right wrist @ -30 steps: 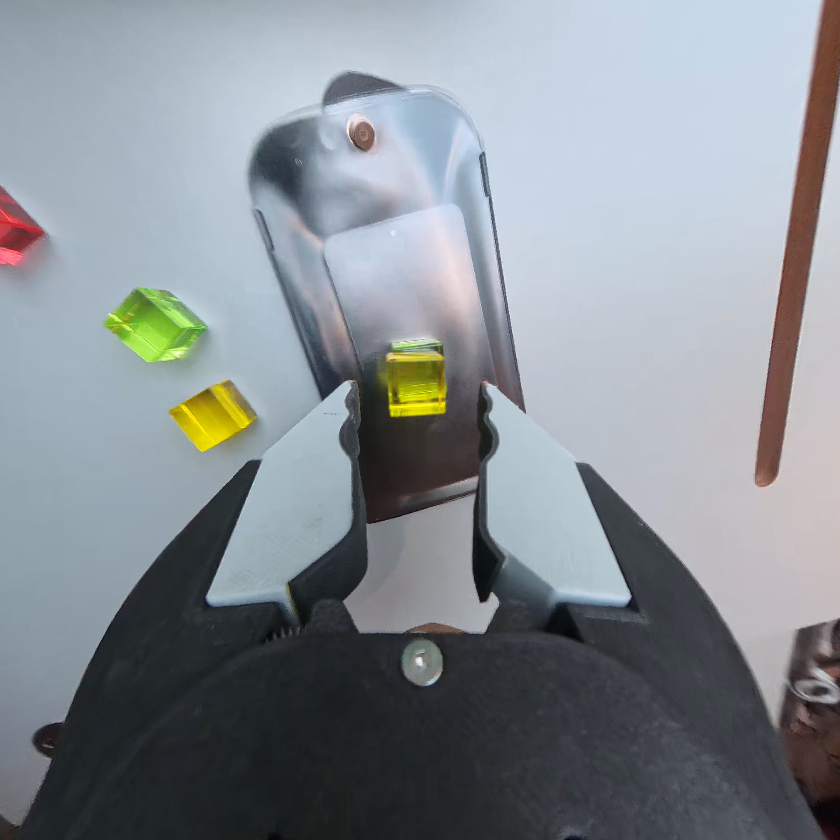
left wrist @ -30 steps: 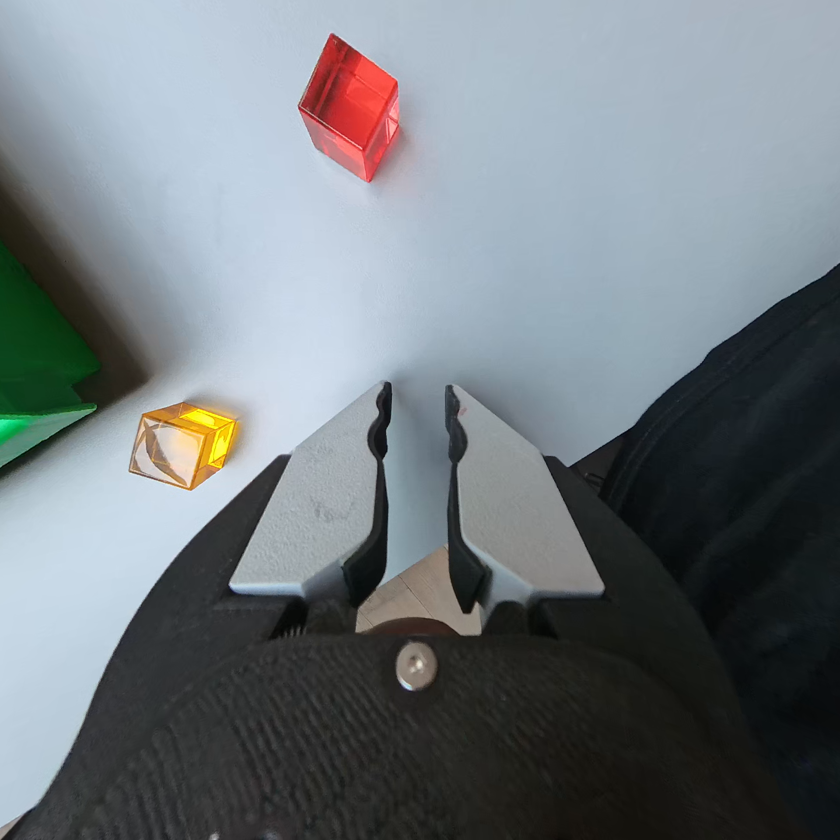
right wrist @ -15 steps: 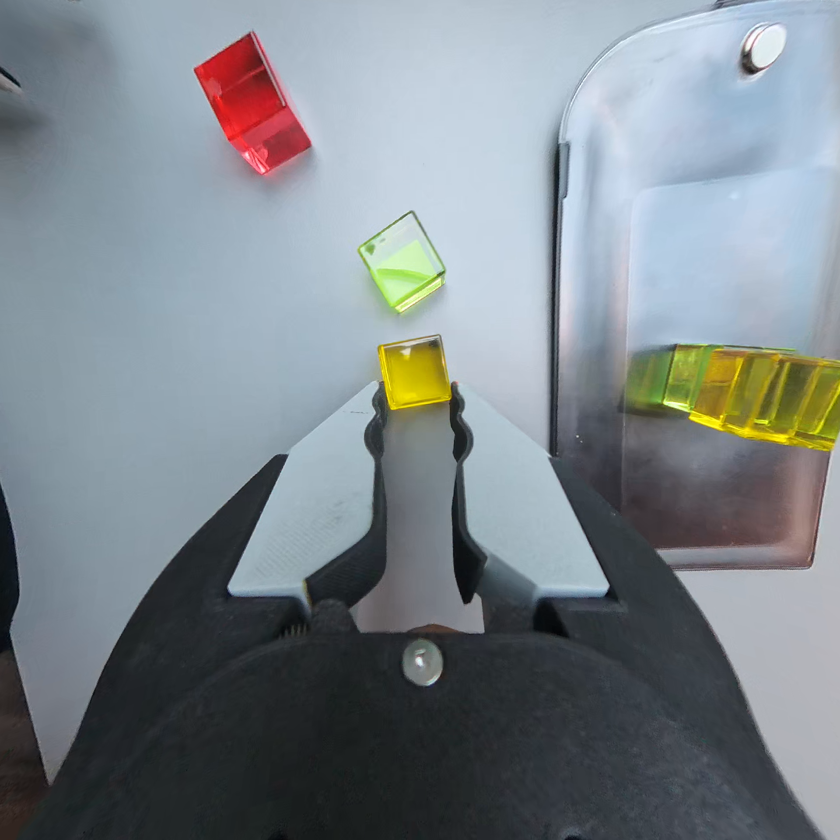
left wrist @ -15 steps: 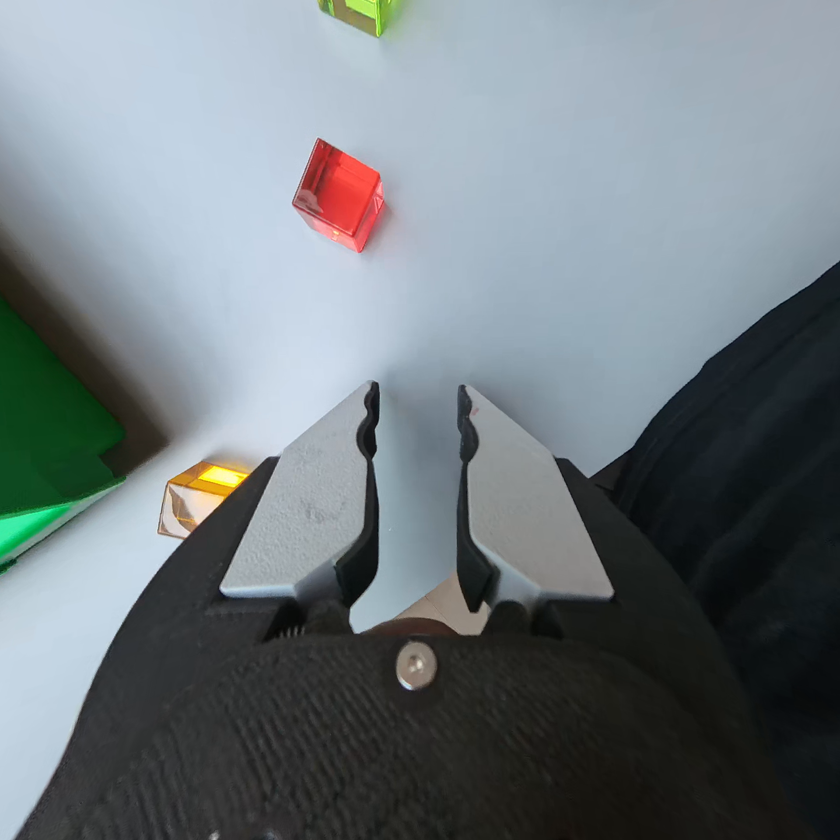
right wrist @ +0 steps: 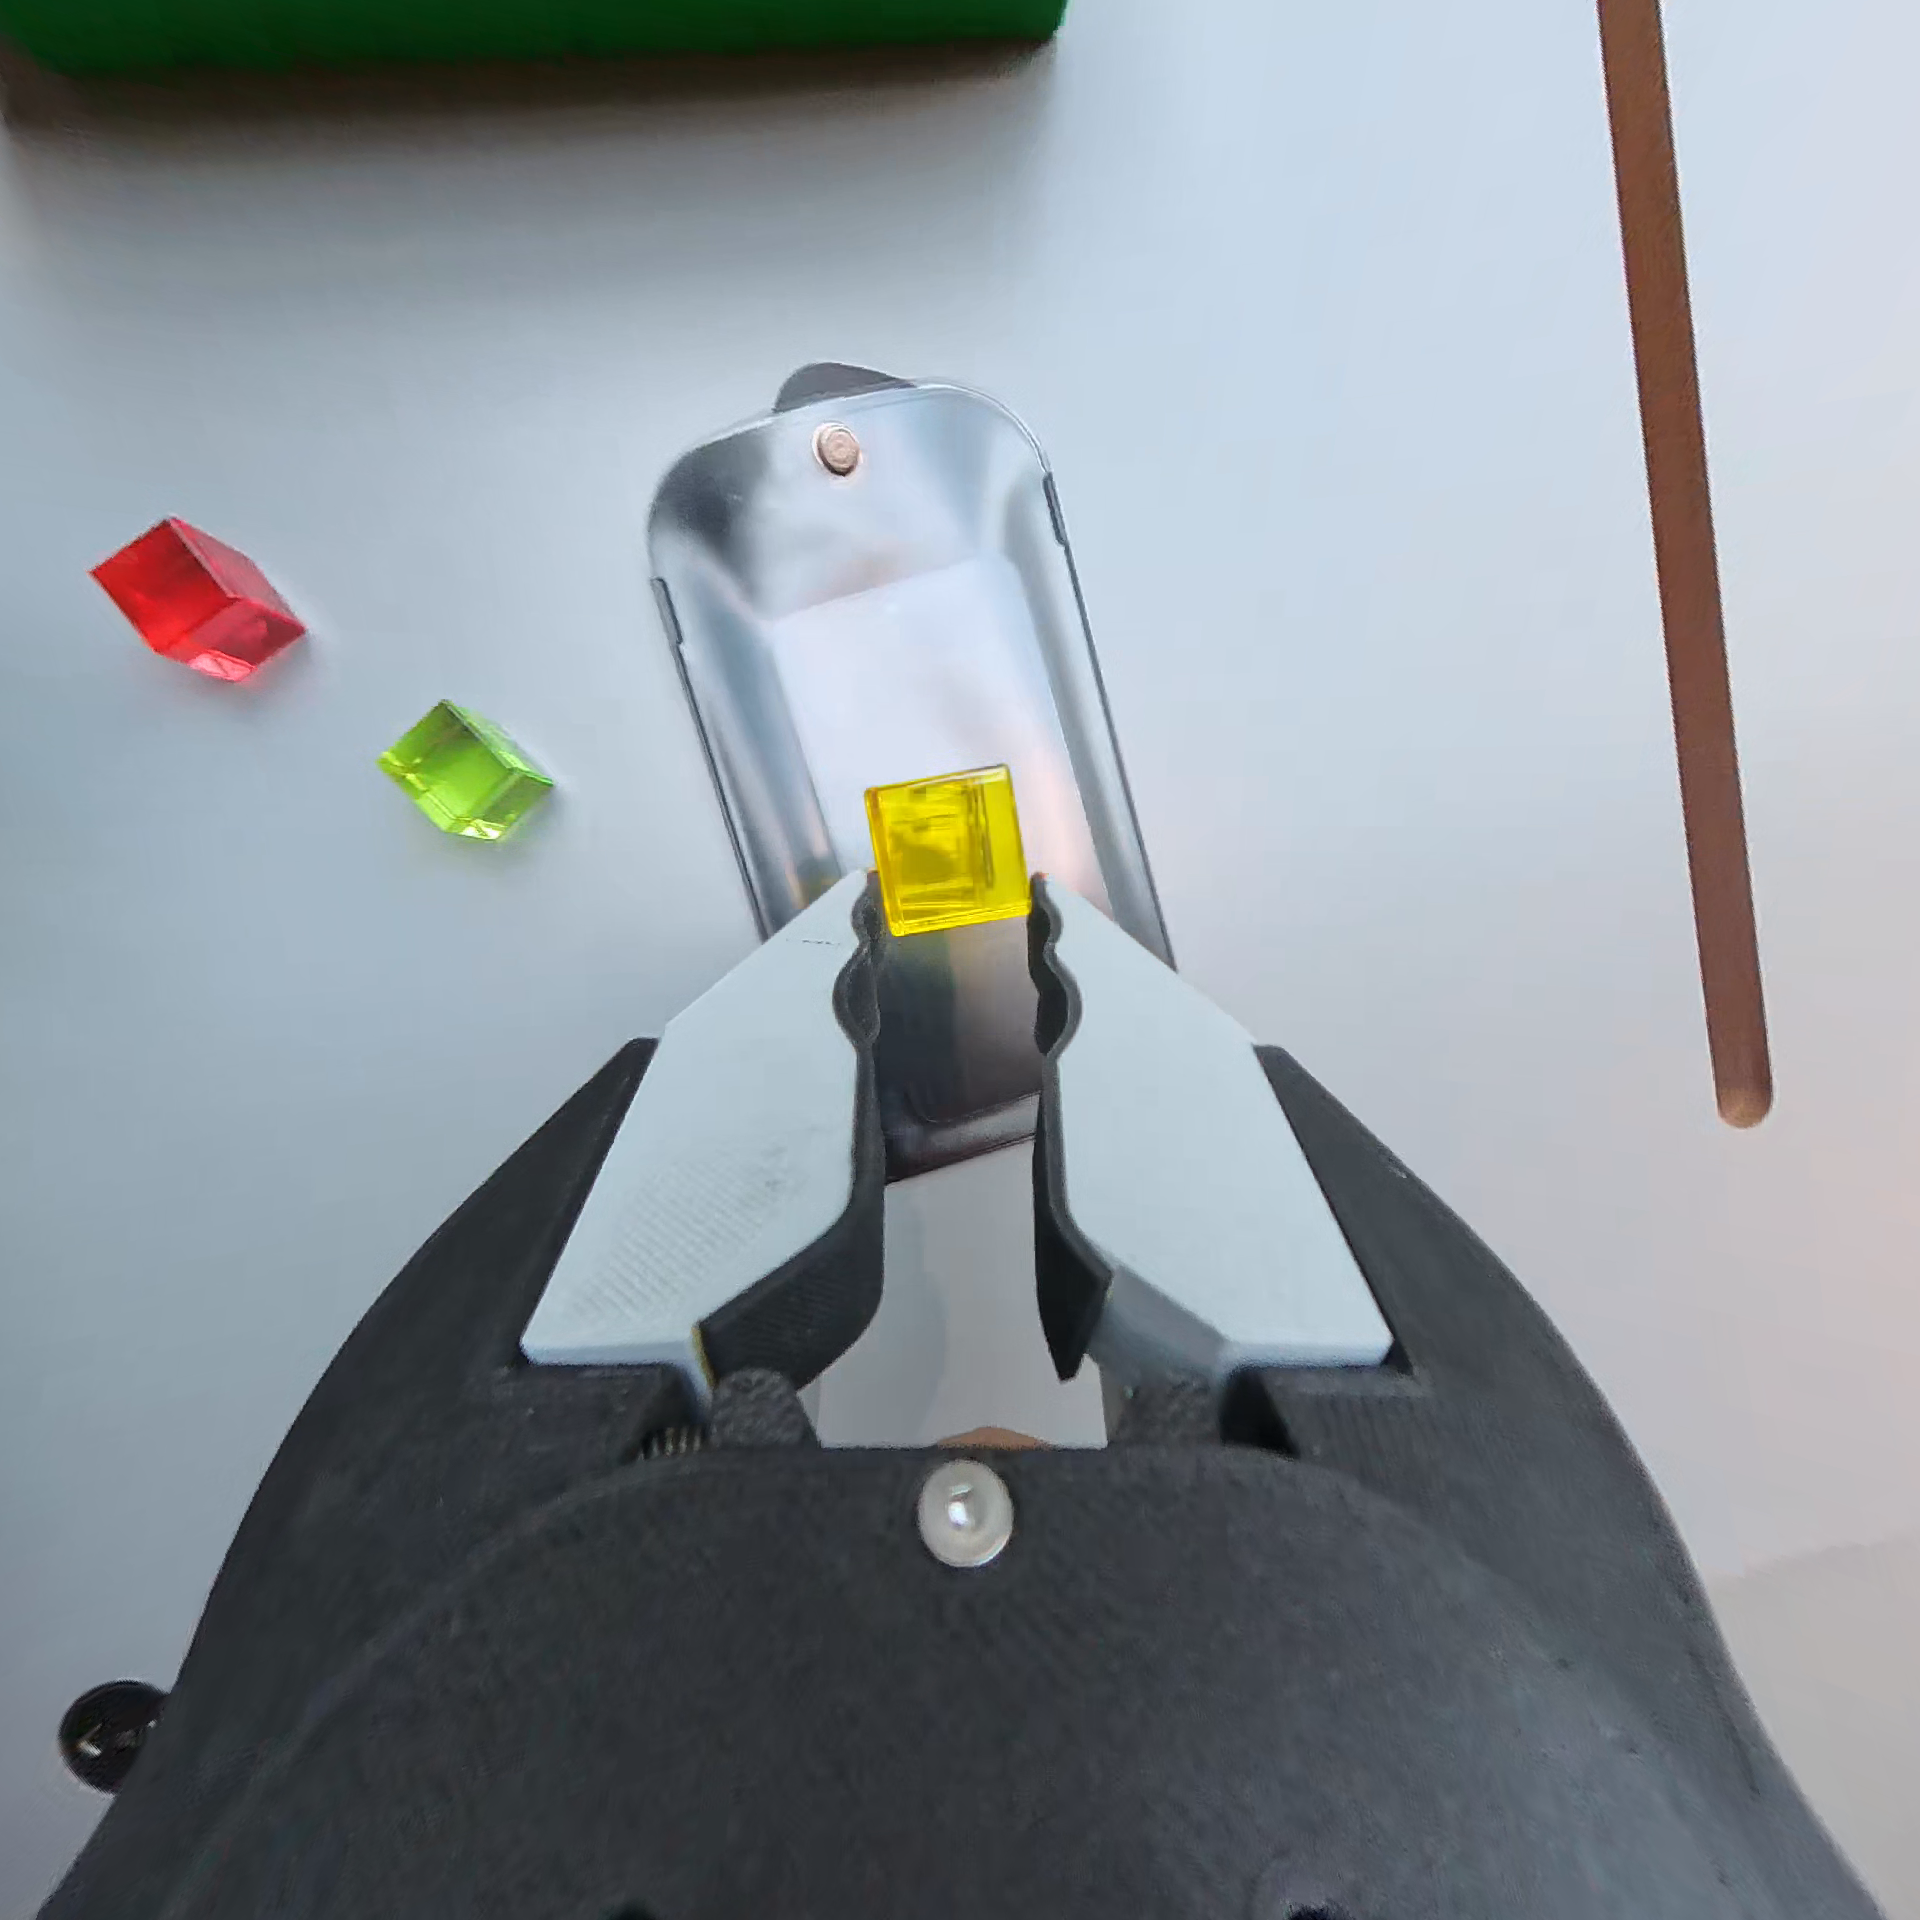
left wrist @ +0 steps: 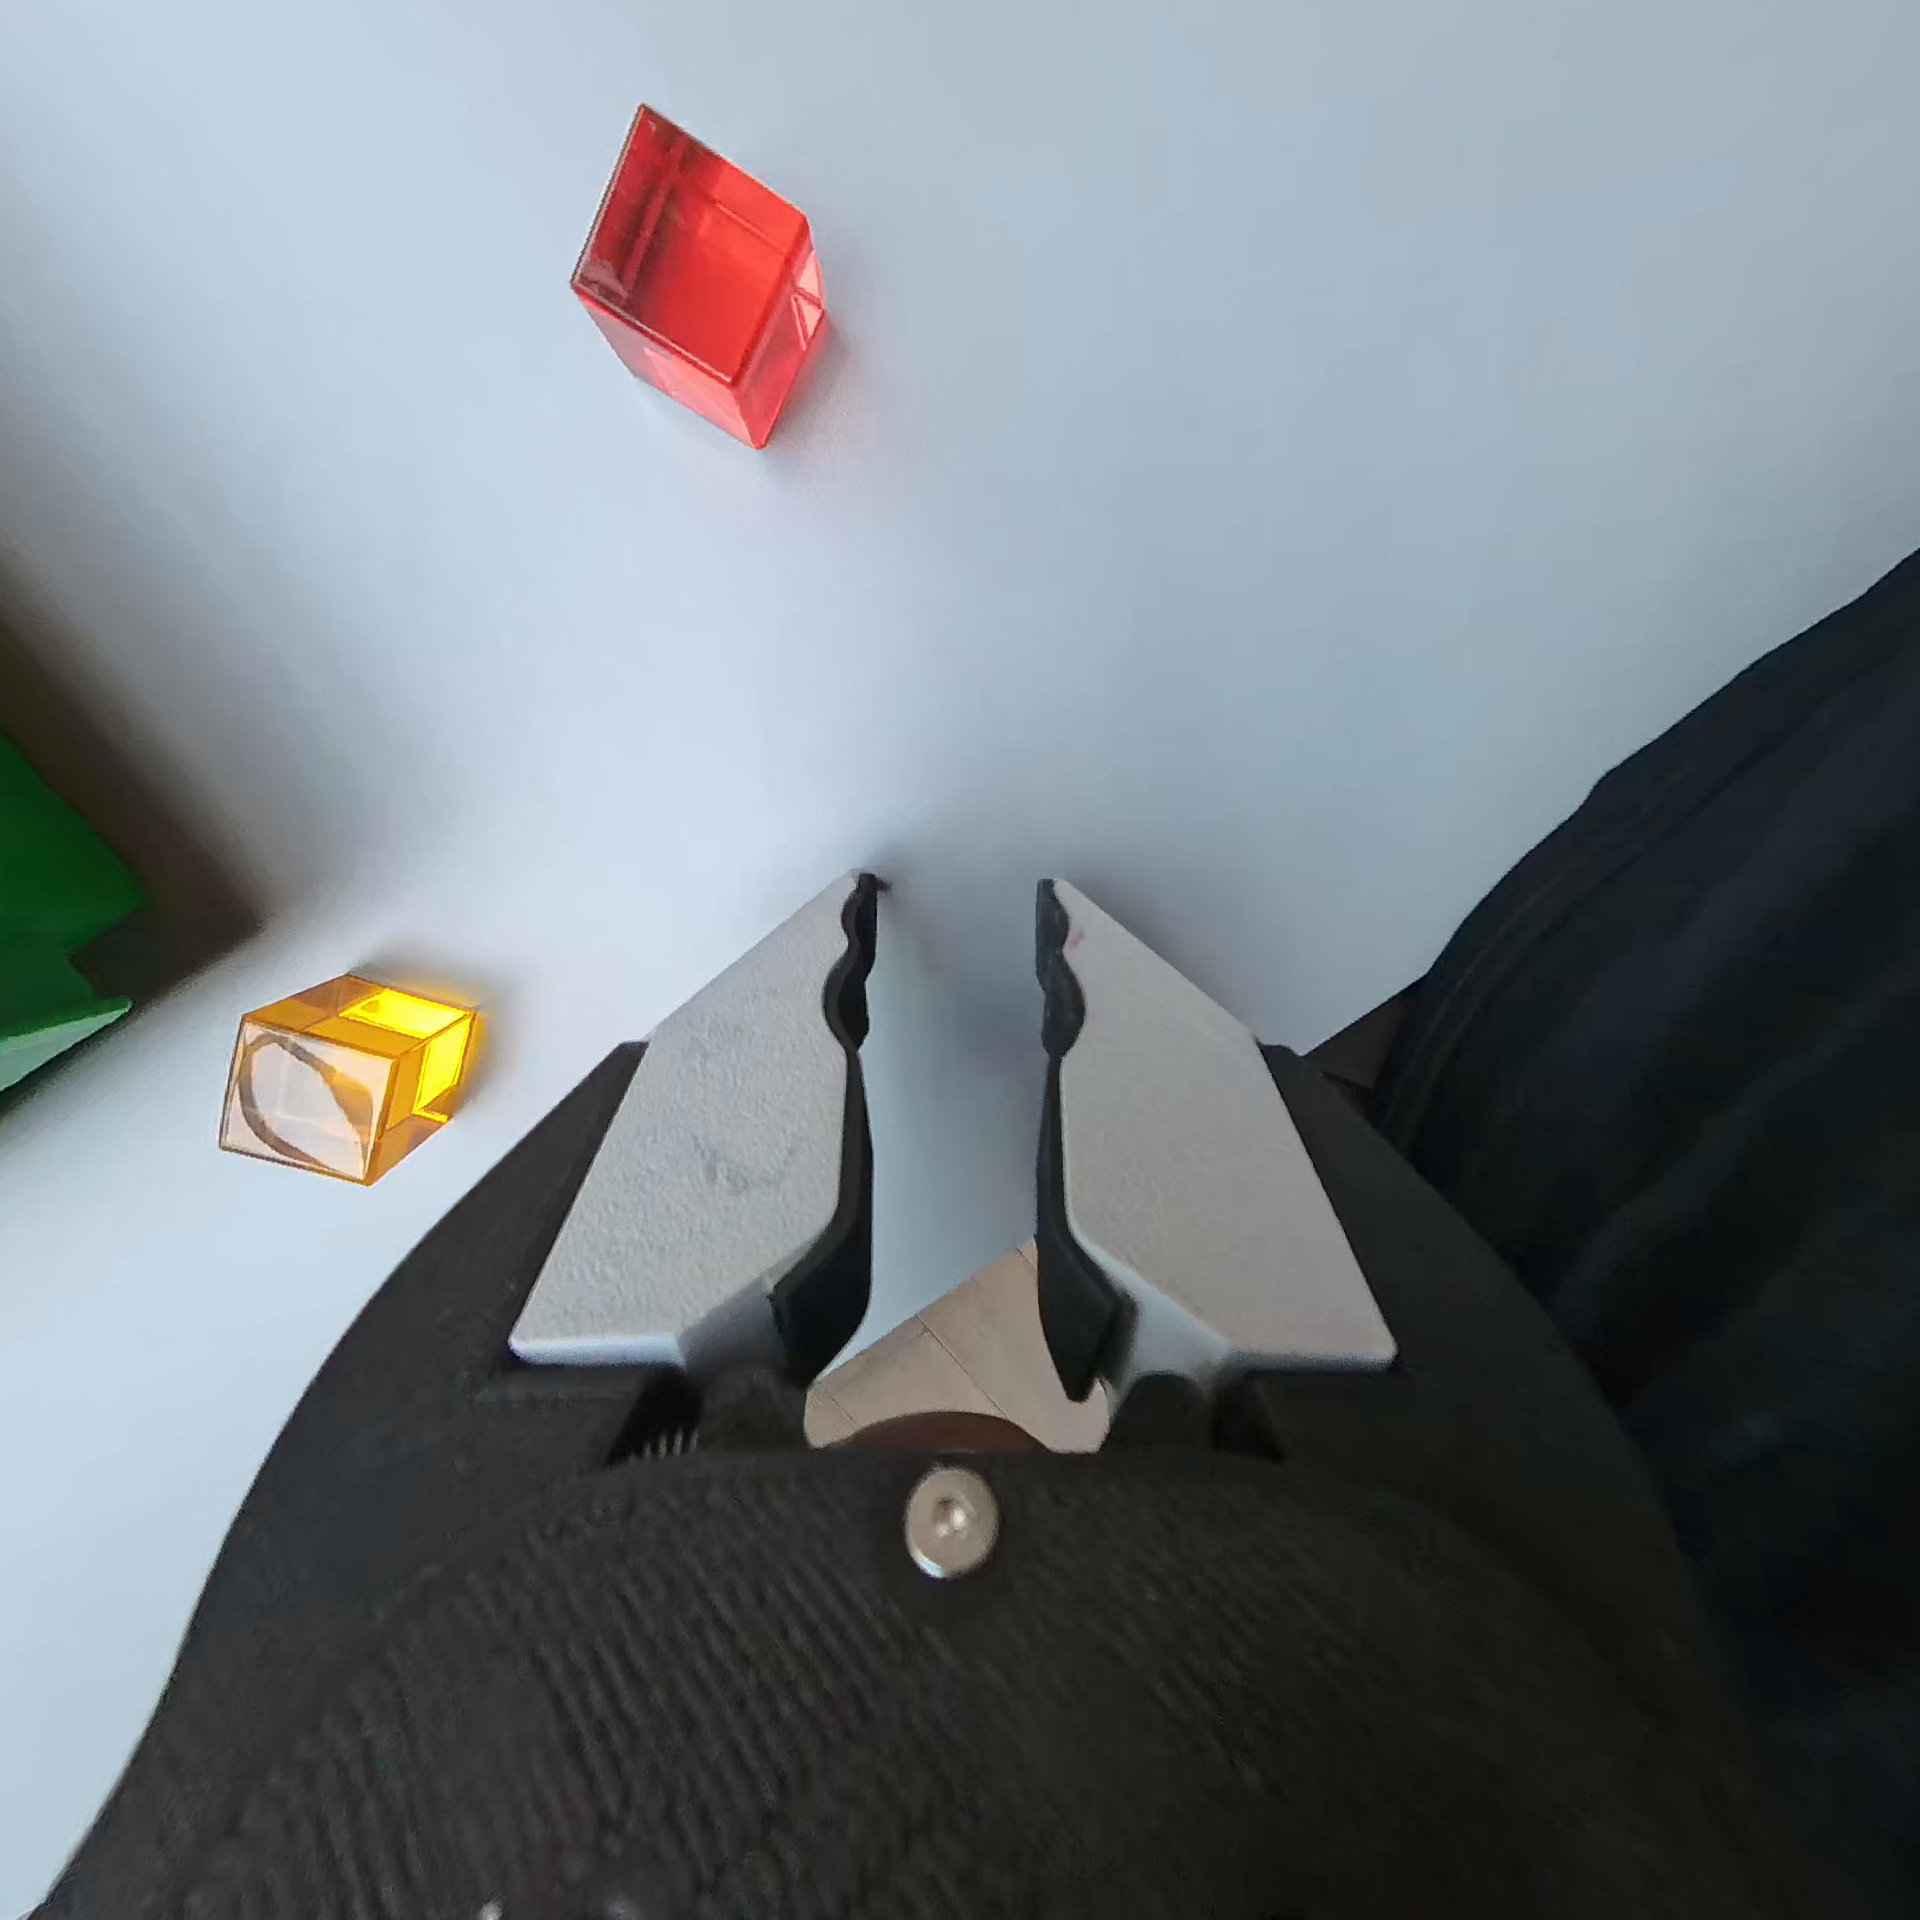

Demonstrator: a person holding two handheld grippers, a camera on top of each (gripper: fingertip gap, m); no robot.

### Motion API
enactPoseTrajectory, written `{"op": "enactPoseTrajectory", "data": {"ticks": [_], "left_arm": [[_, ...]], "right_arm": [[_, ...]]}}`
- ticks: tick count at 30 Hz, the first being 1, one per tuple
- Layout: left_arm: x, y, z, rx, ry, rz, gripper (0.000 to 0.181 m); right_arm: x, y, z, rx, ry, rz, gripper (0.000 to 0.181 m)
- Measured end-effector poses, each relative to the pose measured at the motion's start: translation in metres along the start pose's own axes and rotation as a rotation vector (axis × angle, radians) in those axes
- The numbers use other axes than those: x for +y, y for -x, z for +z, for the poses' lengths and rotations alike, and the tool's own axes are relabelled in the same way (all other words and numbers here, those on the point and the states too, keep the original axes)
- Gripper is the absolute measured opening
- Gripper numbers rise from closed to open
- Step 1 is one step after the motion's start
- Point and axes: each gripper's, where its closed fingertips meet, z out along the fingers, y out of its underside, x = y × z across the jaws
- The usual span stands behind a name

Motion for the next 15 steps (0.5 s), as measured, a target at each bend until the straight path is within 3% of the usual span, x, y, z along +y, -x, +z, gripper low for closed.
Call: {"op": "enactPoseTrajectory", "data": {"ticks": [9, 15], "left_arm": [[-0.004, 0.002, -0.003, -0.007, -0.01, 0.0, 0.027], [-0.002, 0.003, -0.004, -0.007, -0.009, 0.003, 0.028]], "right_arm": [[0.006, 0.001, 0.023, -0.025, 0.03, 0.0, 0.025], [-0.001, 0.004, 0.011, -0.007, -0.008, 0.023, 0.037]]}}
